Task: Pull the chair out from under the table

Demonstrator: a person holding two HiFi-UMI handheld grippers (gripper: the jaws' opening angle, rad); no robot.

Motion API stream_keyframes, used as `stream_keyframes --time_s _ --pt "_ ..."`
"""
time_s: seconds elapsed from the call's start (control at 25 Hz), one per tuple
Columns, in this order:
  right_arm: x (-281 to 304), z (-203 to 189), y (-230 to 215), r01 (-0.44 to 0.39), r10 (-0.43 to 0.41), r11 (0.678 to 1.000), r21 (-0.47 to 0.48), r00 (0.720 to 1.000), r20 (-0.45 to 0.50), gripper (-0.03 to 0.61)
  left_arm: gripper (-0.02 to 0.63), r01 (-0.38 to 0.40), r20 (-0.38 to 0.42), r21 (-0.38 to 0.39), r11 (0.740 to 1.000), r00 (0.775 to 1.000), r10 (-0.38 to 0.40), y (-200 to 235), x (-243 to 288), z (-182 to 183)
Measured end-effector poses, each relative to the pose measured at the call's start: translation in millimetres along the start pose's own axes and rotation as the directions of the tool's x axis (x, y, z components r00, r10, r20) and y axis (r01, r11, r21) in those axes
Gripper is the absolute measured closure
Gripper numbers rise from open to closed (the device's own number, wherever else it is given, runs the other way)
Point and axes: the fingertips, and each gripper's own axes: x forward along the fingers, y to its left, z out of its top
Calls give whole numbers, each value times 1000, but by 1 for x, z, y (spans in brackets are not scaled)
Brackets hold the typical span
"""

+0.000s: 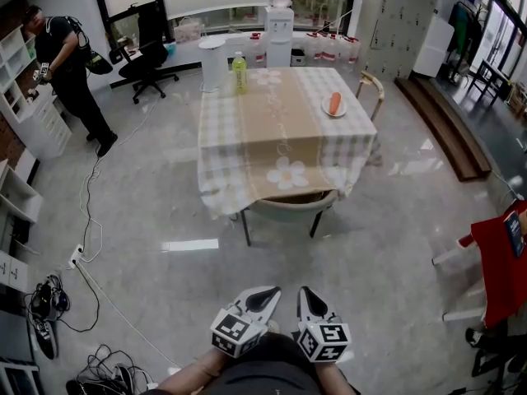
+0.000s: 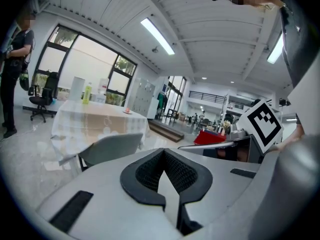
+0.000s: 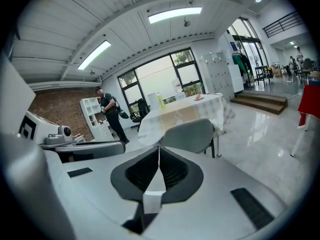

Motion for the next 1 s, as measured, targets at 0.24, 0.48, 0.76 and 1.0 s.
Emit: stream_keyframes --time_s 0.24,0.48,0.76,1.0 --pt "-5 -7 4 -9 9 1000 10 1000 -11 565 604 -14 -26 -11 1000 1000 13 -4 -7 -6" --pt "-2 -9 3 -15 15 1000 16 1000 -24 565 604 -16 -32 -22 1000 999 15 0 -6 -7" --pt "5 -2 -9 -2 3 1000 23 1000 -22 565 604 -11 -28 -22 1000 1000 11 8 8 1" --pt "21 3 -16 -9 9 1000 8 999 -36 565 604 -23 -31 -40 999 999 21 21 22 1"
